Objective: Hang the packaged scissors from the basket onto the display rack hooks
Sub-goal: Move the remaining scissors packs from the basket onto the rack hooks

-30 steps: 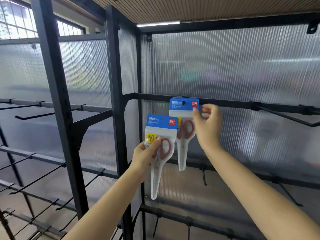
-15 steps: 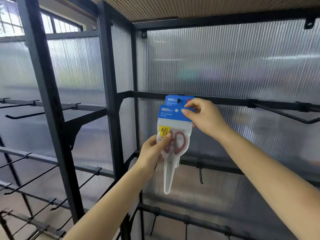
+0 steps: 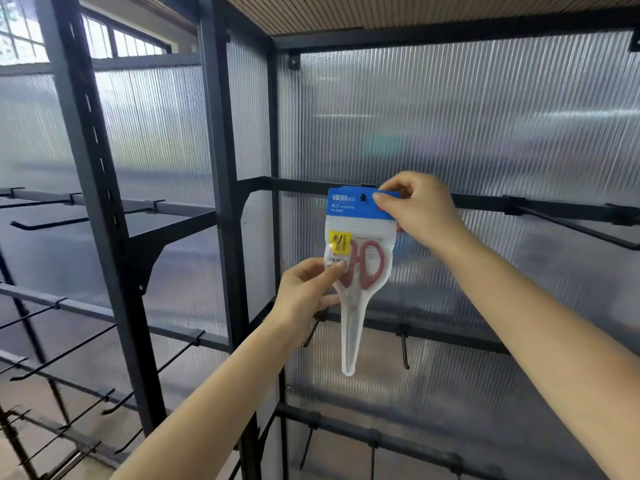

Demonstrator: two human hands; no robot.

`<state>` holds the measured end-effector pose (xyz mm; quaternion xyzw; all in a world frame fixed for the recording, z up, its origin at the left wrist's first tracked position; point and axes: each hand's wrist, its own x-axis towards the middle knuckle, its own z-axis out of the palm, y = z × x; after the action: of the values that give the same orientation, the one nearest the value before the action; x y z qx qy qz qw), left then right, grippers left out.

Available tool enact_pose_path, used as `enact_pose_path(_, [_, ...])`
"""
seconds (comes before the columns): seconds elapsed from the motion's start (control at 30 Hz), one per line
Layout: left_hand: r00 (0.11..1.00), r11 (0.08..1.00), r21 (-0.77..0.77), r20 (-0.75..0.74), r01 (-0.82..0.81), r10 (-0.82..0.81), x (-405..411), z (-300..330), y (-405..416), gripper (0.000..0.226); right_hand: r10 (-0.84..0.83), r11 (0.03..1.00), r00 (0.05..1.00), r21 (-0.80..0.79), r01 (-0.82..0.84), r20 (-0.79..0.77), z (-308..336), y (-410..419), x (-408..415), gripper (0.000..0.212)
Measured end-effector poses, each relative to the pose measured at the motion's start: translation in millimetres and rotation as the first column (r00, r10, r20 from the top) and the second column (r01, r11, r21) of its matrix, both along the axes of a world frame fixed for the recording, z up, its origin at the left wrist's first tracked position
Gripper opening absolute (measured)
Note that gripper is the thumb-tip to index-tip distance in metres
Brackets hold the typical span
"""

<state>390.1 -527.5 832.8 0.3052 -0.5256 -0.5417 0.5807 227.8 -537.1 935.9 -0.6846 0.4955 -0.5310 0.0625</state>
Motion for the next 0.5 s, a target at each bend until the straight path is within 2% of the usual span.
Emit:
enact_pose_path(0.17, [0.996,0.996,0.013,0.034,-0.088,0.088,-4.4,-4.6,-7.9,0.006,-0.065,0.997,0.997,-0.041,0.063,-0.045,-7.7,-15.9,-1.0,0.008])
enact_pose_path(0.3, [0.987,0.985,0.072,0.016,-0.158,0.158,-12.9,-3.8,-21.8,0.009,-0.134,0.982,0.986,-0.146,0.118,-0.103,-16.8,-25.5,-3.2,0.009])
enact_pose_path(0.5, [0.972,0.962,0.14,0.031,-0.235,0.232,-28.6,-1.4,-45.6,0.012,-0.26,0.941,0.922,-0.289,0.175,-0.287,-23.6,-30.9,-5.2,0.014])
